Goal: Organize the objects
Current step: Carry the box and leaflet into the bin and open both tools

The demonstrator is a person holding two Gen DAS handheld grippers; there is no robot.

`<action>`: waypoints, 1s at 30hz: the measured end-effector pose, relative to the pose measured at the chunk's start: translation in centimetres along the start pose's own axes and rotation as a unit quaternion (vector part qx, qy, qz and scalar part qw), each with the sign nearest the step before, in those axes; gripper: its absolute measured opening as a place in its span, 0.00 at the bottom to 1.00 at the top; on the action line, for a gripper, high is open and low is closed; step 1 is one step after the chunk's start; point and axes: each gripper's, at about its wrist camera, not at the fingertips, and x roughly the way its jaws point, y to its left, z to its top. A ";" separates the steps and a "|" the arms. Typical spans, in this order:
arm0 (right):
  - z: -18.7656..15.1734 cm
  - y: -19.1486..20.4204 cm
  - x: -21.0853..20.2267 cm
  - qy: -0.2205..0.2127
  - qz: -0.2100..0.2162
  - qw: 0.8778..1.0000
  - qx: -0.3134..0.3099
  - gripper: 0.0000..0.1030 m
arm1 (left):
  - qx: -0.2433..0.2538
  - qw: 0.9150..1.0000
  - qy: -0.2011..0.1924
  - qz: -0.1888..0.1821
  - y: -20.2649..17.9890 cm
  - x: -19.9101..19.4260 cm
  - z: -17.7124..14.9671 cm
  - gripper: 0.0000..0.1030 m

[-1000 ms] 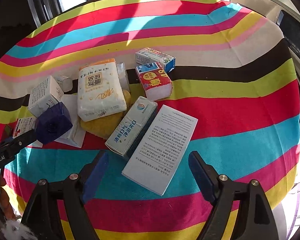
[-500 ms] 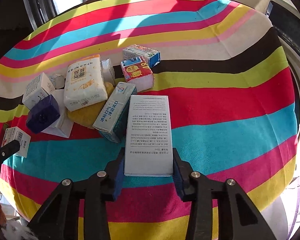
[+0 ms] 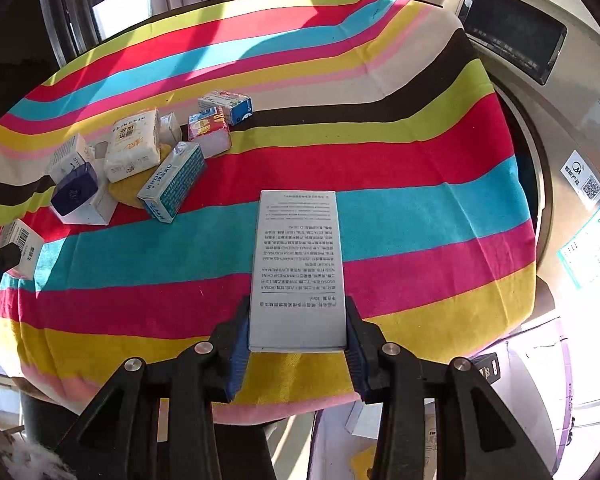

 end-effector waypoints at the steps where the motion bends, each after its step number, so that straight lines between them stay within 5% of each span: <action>1: -0.3 -0.8 -0.4 -0.001 -0.007 1.000 0.005 0.41 | 0.013 1.000 -0.001 -0.015 -1.2 0.0 -0.2 0.73; 7: -2.4 -6.4 -2.9 0.005 -0.060 0.998 0.036 0.41 | 0.110 0.989 0.022 -0.100 -9.8 1.2 -2.7 0.73; 14: -5.5 -11.2 -3.7 0.035 -0.112 0.991 0.066 0.41 | 0.213 0.953 0.076 -0.202 -18.8 2.6 -6.8 0.73; 19: -7.1 -13.8 -3.4 0.064 -0.122 0.985 0.104 0.42 | 0.235 0.935 0.120 -0.238 -22.2 4.2 -8.9 0.74; 22: -7.6 -14.8 -3.2 0.077 -0.124 0.982 0.123 0.43 | 0.229 0.934 0.136 -0.236 -22.8 4.9 -9.5 0.83; 25: -7.6 -15.0 -3.2 0.076 -0.125 0.981 0.129 0.55 | 0.221 0.937 0.140 -0.231 -22.2 5.1 -9.6 0.85; 30: -6.4 -13.6 -3.4 0.054 -0.109 0.986 0.115 0.61 | 0.205 0.952 0.115 -0.197 -19.9 4.7 -8.7 0.85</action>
